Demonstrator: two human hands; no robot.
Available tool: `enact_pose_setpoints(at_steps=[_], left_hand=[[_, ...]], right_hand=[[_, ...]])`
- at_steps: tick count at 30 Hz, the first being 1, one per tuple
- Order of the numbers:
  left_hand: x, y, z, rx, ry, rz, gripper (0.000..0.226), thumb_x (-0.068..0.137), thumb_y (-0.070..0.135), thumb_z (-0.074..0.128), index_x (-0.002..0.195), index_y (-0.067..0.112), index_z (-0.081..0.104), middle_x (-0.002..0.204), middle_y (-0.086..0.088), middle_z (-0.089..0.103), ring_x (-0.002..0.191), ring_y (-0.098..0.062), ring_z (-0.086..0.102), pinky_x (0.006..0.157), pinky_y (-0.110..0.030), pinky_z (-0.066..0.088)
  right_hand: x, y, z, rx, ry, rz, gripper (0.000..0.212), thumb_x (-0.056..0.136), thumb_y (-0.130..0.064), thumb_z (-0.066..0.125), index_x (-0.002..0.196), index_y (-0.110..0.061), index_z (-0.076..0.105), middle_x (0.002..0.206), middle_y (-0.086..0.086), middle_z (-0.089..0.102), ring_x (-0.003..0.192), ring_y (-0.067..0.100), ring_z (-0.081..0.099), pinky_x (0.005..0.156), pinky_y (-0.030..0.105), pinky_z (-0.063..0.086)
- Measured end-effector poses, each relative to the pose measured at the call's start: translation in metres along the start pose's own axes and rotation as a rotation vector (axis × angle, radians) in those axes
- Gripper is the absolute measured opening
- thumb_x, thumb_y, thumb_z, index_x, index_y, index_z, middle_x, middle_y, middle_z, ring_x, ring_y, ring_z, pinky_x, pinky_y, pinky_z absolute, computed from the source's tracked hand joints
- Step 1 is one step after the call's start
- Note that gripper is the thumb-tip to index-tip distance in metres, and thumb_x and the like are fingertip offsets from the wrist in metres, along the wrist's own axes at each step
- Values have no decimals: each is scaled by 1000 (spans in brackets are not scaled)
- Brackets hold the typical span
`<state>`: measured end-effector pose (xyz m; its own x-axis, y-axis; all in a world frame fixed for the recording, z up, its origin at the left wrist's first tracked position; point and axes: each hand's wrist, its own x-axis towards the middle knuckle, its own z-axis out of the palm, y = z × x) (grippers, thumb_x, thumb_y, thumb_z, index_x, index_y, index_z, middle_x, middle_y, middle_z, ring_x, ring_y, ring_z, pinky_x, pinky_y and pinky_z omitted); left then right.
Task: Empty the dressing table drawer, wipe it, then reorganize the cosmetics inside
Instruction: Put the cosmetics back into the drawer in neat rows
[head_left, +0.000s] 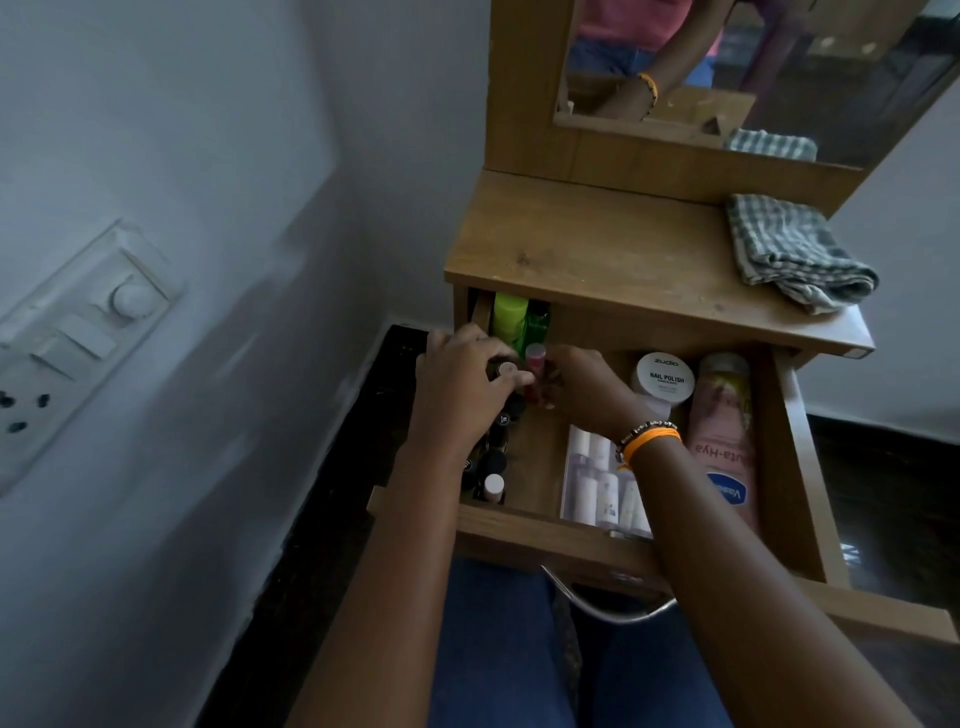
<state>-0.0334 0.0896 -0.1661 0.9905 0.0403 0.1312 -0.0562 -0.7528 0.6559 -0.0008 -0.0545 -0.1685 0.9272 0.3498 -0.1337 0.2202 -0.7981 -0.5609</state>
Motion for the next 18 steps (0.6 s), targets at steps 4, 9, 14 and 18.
enact_pose_setpoints(at_steps=[4, 9, 14, 18], left_hand=[[1, -1, 1, -19, -11, 2, 23, 85, 36, 64, 100, 20, 70, 101, 6, 58, 105, -20, 48, 87, -39, 42], [2, -3, 2, -15, -32, 6, 21, 89, 33, 58, 99, 20, 71, 99, 6, 58, 104, -23, 50, 89, -44, 43], [3, -4, 1, -11, -34, -11, 19, 91, 23, 57, 102, 18, 71, 105, 0, 62, 106, -25, 45, 91, -42, 39], [1, -4, -3, -83, -43, -37, 23, 86, 28, 63, 107, 20, 70, 107, 2, 61, 109, -26, 47, 93, -44, 41]], right_hand=[[1, -2, 3, -62, -90, -19, 20, 86, -2, 55, 104, 1, 62, 106, 17, 67, 103, 28, 62, 74, 21, 40], [1, -2, 4, -75, -100, -34, 26, 84, -2, 57, 111, -1, 59, 111, 16, 65, 106, 28, 58, 64, 14, 26], [3, -1, 6, -69, -77, -26, 20, 84, -4, 59, 104, -3, 63, 105, 16, 66, 101, 28, 60, 67, 18, 30], [3, 0, 6, -62, -58, -28, 18, 83, -1, 60, 101, -1, 64, 105, 15, 66, 102, 27, 60, 70, 14, 33]])
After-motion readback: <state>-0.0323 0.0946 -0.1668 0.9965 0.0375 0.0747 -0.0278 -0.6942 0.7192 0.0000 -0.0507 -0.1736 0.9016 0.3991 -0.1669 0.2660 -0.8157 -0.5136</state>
